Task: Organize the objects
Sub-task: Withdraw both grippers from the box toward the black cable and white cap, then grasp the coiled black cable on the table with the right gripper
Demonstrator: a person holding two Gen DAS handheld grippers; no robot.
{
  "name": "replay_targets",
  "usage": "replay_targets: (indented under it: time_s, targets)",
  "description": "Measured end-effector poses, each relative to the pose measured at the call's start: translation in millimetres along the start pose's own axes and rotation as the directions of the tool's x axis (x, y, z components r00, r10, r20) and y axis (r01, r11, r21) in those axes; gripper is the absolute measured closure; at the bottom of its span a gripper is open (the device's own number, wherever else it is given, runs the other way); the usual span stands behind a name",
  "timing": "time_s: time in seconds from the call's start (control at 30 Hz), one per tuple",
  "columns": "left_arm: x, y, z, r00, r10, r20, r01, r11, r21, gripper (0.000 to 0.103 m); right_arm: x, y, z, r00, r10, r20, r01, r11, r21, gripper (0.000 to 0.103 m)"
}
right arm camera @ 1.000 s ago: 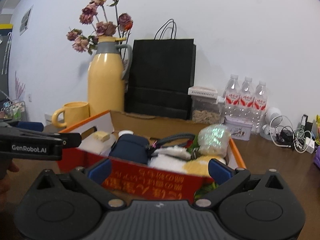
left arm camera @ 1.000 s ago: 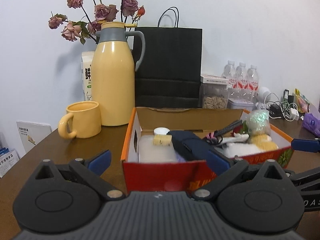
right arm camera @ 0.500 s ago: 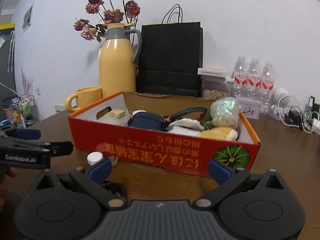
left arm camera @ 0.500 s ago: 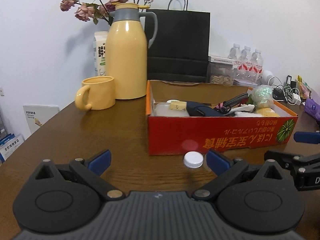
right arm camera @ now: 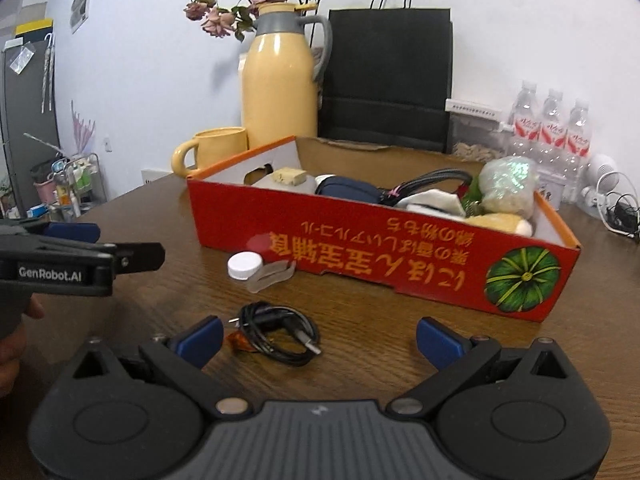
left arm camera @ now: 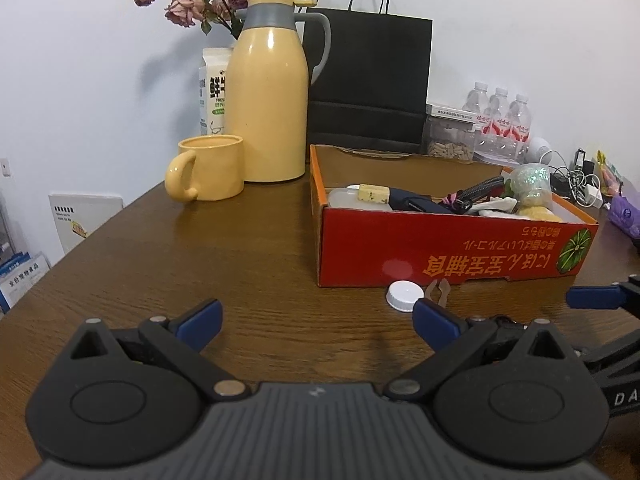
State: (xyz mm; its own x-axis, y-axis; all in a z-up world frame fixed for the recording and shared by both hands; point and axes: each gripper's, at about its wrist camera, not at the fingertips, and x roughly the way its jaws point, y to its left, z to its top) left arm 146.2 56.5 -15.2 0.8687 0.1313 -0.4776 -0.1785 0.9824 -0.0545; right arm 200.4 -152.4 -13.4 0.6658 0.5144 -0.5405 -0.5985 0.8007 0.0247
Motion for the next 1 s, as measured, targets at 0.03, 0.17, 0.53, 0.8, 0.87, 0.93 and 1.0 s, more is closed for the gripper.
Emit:
replay_targets:
  time_s: [0.03,0.17,0.53,0.8,0.87,0.93,1.0]
  targets:
    - [0.7,0.3,-0.2,1.000,-0.003,-0.003,0.003,1.000,-0.002,0.000,2.0,-1.0,1.4,1.000,0.013,-0.005,-0.013,1.000,0.015,0.003]
    - [3.3,0.9,-0.8,1.000,-0.005,-0.015,0.005,1.000,-0.010,0.000,14.6,-6.2,6.2,0.996,0.082,-0.044,-0.078,0.993,0.090,0.016]
    - [7.6,4.3,-0.7,0.999,-0.012,-0.038,0.010,0.999,-0.036,0.000,13.0,-5.5,6.8,0.998,0.069,-0.008,-0.067,0.992,0.105,0.057]
    - [11.5,-4.0,-1.0,0.998,-0.007,-0.066,0.007,1.000,-0.004,0.000,-9.7,-24.9,9.5,0.995,-0.009,0.097,-0.004,0.991,0.136,0.057]
    - [9.6,-11.8,-1.3,0.997,-0.028,-0.065,0.029,0.999,0.013,0.000,-11.4,-30.4,8.3,0.995,-0.022,0.097,0.009,0.991,0.132,0.057]
    - [7.9,-22.4,-1.3,0.996,-0.055,-0.064,0.057,0.998,0.026,0.000,-12.9,-34.3,6.2,0.994,-0.045,0.100,0.032,0.991,0.127,0.057]
    - [7.0,-34.1,-1.7,0.994,-0.087,-0.067,0.090,0.995,0.039,0.000,-16.7,-37.8,5.1,0.993,-0.053,0.108,0.039,0.991,0.132,0.057]
